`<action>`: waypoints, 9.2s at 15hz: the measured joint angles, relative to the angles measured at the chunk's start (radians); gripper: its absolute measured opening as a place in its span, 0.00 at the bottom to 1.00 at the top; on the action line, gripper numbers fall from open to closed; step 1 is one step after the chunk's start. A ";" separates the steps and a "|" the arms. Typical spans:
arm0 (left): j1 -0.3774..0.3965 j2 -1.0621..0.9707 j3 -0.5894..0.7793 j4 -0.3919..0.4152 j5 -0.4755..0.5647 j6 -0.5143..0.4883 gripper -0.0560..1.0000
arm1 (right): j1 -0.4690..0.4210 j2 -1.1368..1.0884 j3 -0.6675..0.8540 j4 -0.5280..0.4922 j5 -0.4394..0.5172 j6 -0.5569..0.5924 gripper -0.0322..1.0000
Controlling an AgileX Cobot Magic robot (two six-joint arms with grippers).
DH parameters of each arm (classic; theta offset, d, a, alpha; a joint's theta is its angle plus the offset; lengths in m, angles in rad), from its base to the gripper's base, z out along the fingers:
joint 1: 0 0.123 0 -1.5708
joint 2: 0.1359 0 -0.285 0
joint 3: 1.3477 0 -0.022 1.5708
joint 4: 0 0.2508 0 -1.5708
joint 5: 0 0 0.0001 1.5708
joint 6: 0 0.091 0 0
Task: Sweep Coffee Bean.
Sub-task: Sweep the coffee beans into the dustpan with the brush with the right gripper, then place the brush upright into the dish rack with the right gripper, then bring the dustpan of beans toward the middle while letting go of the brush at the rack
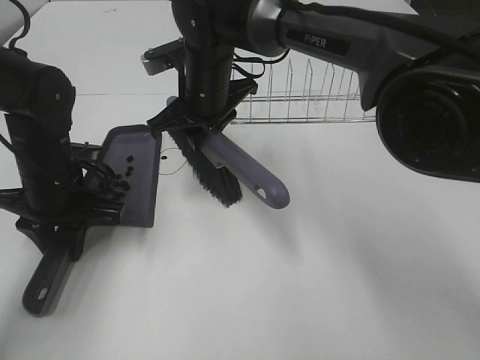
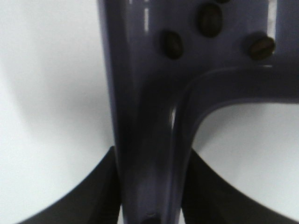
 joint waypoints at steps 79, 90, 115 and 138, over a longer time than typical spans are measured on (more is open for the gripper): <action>0.000 0.000 0.000 0.000 -0.003 0.000 0.36 | -0.519 -0.171 0.229 -0.078 -0.123 0.110 0.31; 0.000 0.000 0.000 0.000 -0.003 0.000 0.36 | -0.527 -0.170 0.220 -0.072 -0.151 0.113 0.60; 0.000 -0.013 0.005 -0.042 -0.071 0.000 0.36 | -0.526 -0.676 0.519 0.054 0.144 -0.003 0.68; -0.055 -0.032 0.010 -0.157 -0.092 0.038 0.61 | -0.526 -2.030 1.632 0.239 0.057 -0.194 0.68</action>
